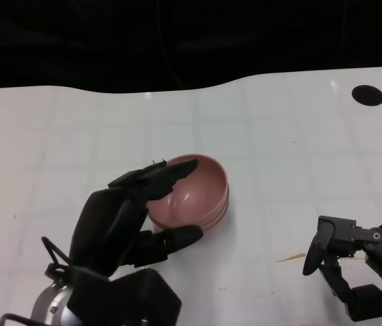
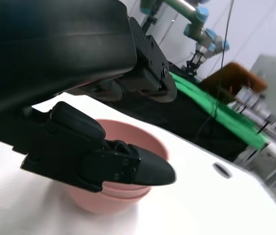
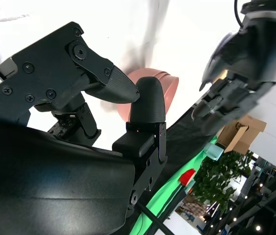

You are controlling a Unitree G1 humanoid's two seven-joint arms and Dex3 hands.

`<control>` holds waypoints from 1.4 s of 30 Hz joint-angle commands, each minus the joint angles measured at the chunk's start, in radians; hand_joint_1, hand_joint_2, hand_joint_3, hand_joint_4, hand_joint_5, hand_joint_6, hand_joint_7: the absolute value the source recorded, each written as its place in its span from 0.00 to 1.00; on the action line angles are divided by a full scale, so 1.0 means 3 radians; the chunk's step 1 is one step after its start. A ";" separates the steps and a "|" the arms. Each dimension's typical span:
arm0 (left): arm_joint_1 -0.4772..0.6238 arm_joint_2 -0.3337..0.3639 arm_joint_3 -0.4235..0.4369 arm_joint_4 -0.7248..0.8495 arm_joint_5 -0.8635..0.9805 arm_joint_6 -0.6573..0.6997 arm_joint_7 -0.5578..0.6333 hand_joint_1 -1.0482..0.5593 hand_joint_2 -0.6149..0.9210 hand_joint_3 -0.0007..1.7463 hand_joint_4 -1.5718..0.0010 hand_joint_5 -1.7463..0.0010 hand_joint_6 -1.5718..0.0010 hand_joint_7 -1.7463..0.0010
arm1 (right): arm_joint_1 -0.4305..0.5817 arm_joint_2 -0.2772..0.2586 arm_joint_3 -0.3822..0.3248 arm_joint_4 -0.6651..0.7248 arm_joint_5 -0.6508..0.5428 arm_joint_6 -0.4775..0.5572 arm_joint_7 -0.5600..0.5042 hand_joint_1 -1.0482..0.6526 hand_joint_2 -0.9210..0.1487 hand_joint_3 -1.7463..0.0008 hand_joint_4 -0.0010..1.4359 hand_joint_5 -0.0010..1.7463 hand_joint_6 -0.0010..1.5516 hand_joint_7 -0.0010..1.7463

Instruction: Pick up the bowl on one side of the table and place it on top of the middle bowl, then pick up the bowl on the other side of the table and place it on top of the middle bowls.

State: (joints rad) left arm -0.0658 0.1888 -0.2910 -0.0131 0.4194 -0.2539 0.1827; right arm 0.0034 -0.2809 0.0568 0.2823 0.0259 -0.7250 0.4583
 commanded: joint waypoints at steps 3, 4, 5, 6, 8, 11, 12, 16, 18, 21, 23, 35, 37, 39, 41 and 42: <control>0.0286 -0.0024 0.0434 -0.0687 -0.1249 0.0436 -0.0698 0.44 1.00 0.08 0.47 0.88 0.47 0.94 | 0.0004 -0.0050 -0.0032 -0.0017 0.0043 0.0003 -0.0008 0.55 0.36 0.32 0.64 1.00 0.46 0.96; 0.0346 -0.0005 0.0529 -0.0830 -0.1496 0.0583 -0.0823 0.46 1.00 0.09 0.45 0.87 0.46 0.94 | 0.0007 -0.0053 -0.0035 -0.0034 0.0051 0.0029 -0.0006 0.55 0.36 0.32 0.64 1.00 0.46 0.96; 0.0392 0.0008 0.0602 -0.0937 -0.1664 0.0702 -0.0910 0.48 1.00 0.09 0.44 0.86 0.45 0.94 | 0.0010 -0.0056 -0.0037 -0.0048 0.0058 0.0049 -0.0003 0.55 0.36 0.32 0.64 1.00 0.46 0.96; 0.0451 0.0001 0.0696 -0.1037 -0.1919 0.0837 -0.1003 0.51 1.00 0.10 0.42 0.85 0.43 0.93 | 0.0011 -0.0058 -0.0040 -0.0057 0.0061 0.0056 -0.0002 0.55 0.36 0.32 0.63 1.00 0.46 0.96; 0.0535 -0.0022 0.0854 -0.1152 -0.2339 0.1040 -0.1156 0.56 0.99 0.14 0.44 0.75 0.39 0.95 | 0.0017 -0.0059 -0.0043 -0.0076 0.0062 0.0066 -0.0003 0.56 0.36 0.31 0.63 1.00 0.46 0.96; 0.0649 -0.0004 0.1026 -0.1233 -0.2595 0.1203 -0.1252 0.57 0.95 0.24 0.50 0.55 0.34 0.96 | 0.0025 -0.0050 -0.0041 -0.0091 0.0094 0.0091 0.0011 0.56 0.37 0.31 0.63 1.00 0.47 0.96; 0.0712 0.0014 0.1089 -0.1262 -0.2659 0.1243 -0.1283 0.57 0.92 0.32 0.50 0.51 0.31 0.96 | 0.0025 -0.0047 -0.0041 -0.0082 0.0109 0.0076 0.0020 0.56 0.37 0.31 0.63 1.00 0.47 0.96; 0.0945 0.0082 0.1271 -0.1308 -0.2786 0.1266 -0.1455 0.61 0.74 0.65 0.49 0.35 0.23 0.92 | 0.0032 -0.0074 -0.0050 -0.0096 0.0067 0.0064 0.0005 0.56 0.37 0.31 0.63 1.00 0.46 0.96; 0.1024 0.0090 0.1317 -0.1308 -0.2805 0.1221 -0.1542 0.63 0.71 0.69 0.48 0.30 0.21 0.90 | 0.0039 -0.0081 -0.0053 -0.0118 0.0076 0.0088 0.0011 0.56 0.37 0.31 0.63 1.00 0.46 0.96; 0.1147 0.0066 0.1378 -0.1306 -0.2844 0.1178 -0.1650 0.61 0.70 0.69 0.49 0.20 0.33 0.59 | 0.0041 -0.0077 -0.0056 -0.0146 0.0115 0.0131 0.0022 0.56 0.34 0.34 0.63 1.00 0.46 0.97; 0.1233 0.0065 0.1419 -0.1285 -0.2859 0.1135 -0.1722 0.60 0.71 0.68 0.48 0.15 0.40 0.42 | 0.0024 -0.0077 -0.0066 -0.0123 0.0113 0.0095 0.0017 0.56 0.34 0.35 0.63 1.00 0.46 0.97; 0.1449 0.0019 0.1448 -0.1068 -0.2728 0.0832 -0.1908 0.61 0.77 0.69 0.48 0.00 0.57 0.00 | 0.0049 -0.0052 -0.0059 -0.0139 0.0084 0.0078 -0.0010 0.56 0.38 0.29 0.63 1.00 0.45 0.99; 0.1437 0.0020 0.1432 -0.1061 -0.2683 0.0840 -0.1889 0.61 0.77 0.69 0.49 0.00 0.58 0.00 | 0.0044 -0.0038 -0.0056 -0.0134 0.0069 0.0069 -0.0027 0.55 0.39 0.30 0.63 1.00 0.45 0.98; 0.1408 0.0018 0.1427 -0.1026 -0.2664 0.0843 -0.1885 0.62 0.76 0.70 0.50 0.00 0.58 0.00 | 0.0044 -0.0029 -0.0050 -0.0132 0.0057 0.0085 -0.0039 0.55 0.38 0.30 0.64 1.00 0.46 0.98; 0.1383 0.0014 0.1429 -0.0994 -0.2659 0.0834 -0.1884 0.62 0.75 0.71 0.48 0.00 0.57 0.00 | 0.0048 -0.0020 -0.0043 -0.0139 0.0059 0.0098 -0.0044 0.56 0.38 0.30 0.64 1.00 0.46 0.98; 0.1378 0.0012 0.1430 -0.0987 -0.2661 0.0831 -0.1885 0.63 0.74 0.72 0.48 0.00 0.57 0.00 | 0.0049 -0.0019 -0.0041 -0.0140 0.0055 0.0095 -0.0047 0.56 0.38 0.30 0.64 1.00 0.46 0.98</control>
State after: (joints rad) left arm 0.3529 0.1906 0.1326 -0.3210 -0.3882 0.0087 -0.3798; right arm 0.0092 -0.2822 0.0489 0.2492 0.0410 -0.6959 0.4526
